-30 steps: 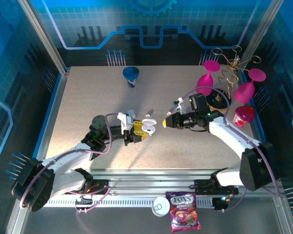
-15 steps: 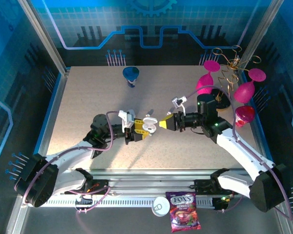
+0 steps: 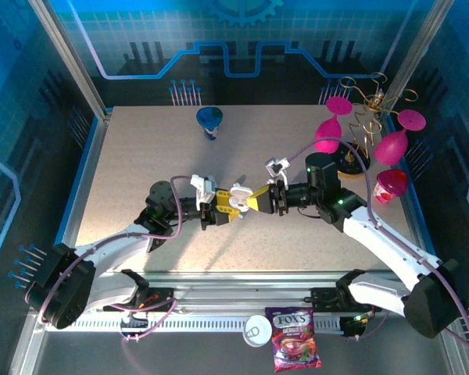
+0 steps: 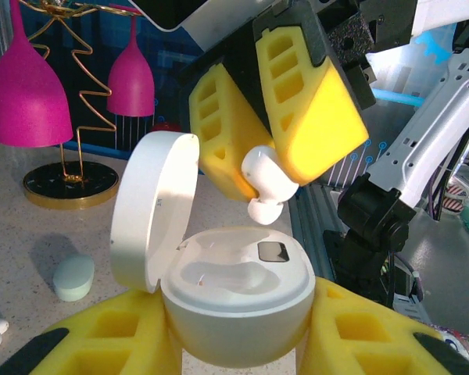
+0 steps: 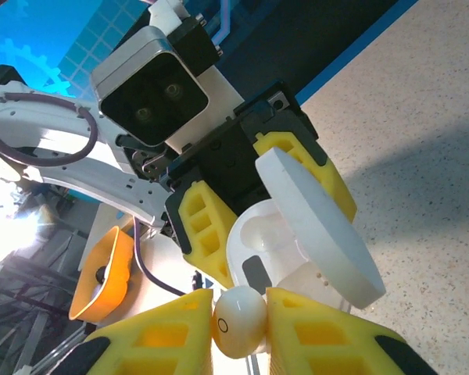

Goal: Insert the wireless bluetooth earbuds into the charging case

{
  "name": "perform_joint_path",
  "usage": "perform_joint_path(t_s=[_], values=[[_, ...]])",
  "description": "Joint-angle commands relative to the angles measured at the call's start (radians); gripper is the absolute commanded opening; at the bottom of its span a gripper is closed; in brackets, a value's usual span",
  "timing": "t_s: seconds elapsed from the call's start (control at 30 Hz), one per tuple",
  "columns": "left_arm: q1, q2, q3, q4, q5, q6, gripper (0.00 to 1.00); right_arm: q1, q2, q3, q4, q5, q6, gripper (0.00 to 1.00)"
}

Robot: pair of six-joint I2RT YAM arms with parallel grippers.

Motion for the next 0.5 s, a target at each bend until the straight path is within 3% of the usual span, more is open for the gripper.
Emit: perform_joint_path(t_s=[0.0, 0.3, 0.47], values=[[0.006, 0.009, 0.017, 0.052, 0.031, -0.002, 0.28, 0.022, 0.017, 0.039, -0.028, 0.041, -0.03, 0.2], [0.007, 0.026, 0.005, 0.109, 0.022, -0.01, 0.28, 0.046, 0.041, 0.047, -0.082, 0.087, -0.057, 0.21], [0.007, 0.034, 0.009, 0.125, 0.024, -0.014, 0.28, 0.048, 0.043, 0.047, -0.111, 0.119, -0.059, 0.27]])
